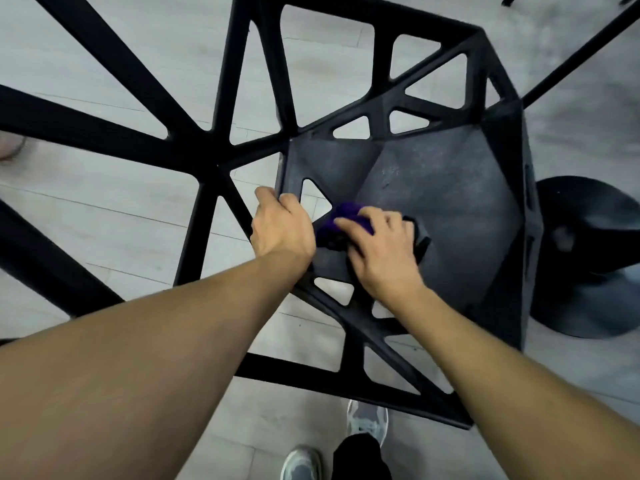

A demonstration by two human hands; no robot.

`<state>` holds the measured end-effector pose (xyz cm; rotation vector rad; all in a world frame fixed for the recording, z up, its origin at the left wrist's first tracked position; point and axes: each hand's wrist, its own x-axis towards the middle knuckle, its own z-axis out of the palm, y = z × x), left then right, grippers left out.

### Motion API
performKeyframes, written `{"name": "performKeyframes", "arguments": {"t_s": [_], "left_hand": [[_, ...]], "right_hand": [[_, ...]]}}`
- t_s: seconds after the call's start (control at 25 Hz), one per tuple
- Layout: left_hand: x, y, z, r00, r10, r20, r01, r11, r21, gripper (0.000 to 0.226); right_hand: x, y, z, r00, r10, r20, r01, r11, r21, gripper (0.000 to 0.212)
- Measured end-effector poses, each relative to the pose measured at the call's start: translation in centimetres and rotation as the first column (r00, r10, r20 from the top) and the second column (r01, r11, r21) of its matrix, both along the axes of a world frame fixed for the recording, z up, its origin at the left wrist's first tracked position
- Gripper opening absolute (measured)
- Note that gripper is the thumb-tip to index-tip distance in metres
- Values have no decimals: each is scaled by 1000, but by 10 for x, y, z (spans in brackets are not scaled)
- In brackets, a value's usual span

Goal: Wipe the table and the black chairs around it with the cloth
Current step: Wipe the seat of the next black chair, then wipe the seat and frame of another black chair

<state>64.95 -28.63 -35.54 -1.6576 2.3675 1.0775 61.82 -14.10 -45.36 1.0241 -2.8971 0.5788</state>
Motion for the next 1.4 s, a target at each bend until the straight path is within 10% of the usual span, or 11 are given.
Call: {"name": "performKeyframes", "arguments": {"t_s": [0.24, 0.48, 0.8, 1.4], "left_hand": [[12, 4, 4, 965, -252, 65, 247, 966, 77, 39], [48, 35, 27, 822, -563, 81, 560, 826, 54, 41], [95, 67, 154, 606, -795, -38, 786, 605, -123, 44], [228, 165, 454, 222, -951, -214, 875, 291, -387, 37]], "right_hand": [[35, 33, 17, 944, 299, 138, -306, 952, 29, 46], [40, 63, 47, 930, -312, 193, 288, 946, 147, 43], [75, 88, 209, 850, -423, 315, 505, 823, -260, 42], [255, 202, 512, 669, -659, 343, 730, 496, -471, 37]]}}
